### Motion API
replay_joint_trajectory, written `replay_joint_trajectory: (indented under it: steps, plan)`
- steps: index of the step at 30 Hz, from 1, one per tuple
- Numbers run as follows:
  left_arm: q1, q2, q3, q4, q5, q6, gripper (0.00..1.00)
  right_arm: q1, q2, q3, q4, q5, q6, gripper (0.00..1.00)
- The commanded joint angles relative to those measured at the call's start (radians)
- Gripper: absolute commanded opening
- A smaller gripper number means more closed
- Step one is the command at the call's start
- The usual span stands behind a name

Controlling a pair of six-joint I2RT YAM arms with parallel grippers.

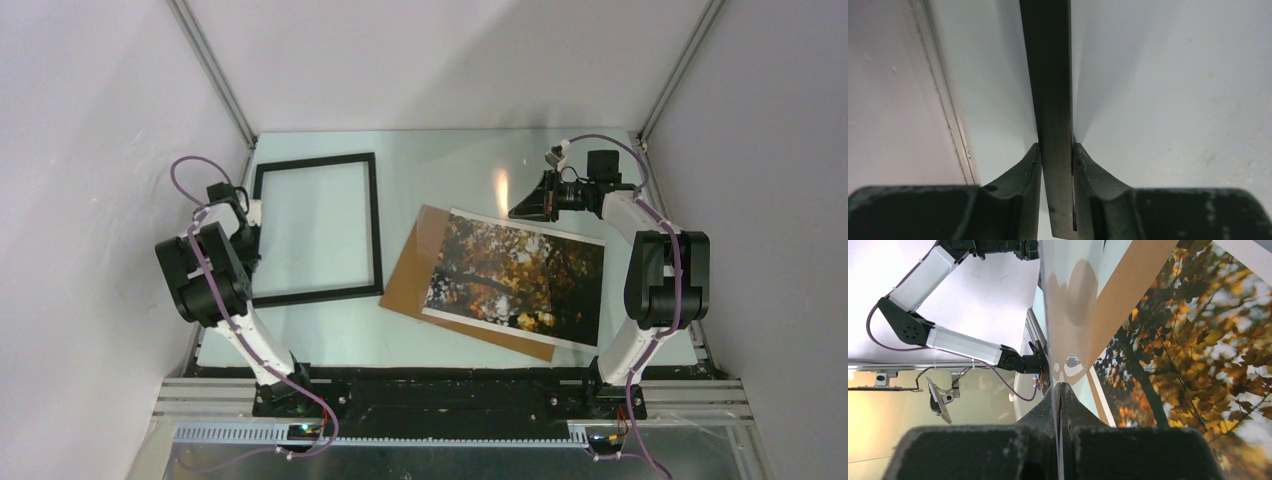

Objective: Put the photo into the frame
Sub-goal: Move the photo frame to the center of the board.

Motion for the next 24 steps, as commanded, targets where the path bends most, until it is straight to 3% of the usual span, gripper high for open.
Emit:
replay_joint_trajectory:
  steps: [1, 9, 24]
  plan:
    - [-0.072, -0.077, -0.040, -0.040, 0.013, 0.033, 0.14, -0.002, -0.023, 0.029, 0.006, -0.015, -0.011, 0.00]
    - [-0.179, -0.128, -0.079, -0.039, -0.011, -0.013, 0.01, -0.013, -0.023, 0.030, 0.002, -0.009, -0.013, 0.00]
    - [-0.357, -0.128, -0.071, -0.063, 0.088, -0.242, 0.00, -0.050, -0.003, 0.028, 0.279, -0.012, 0.263, 0.00]
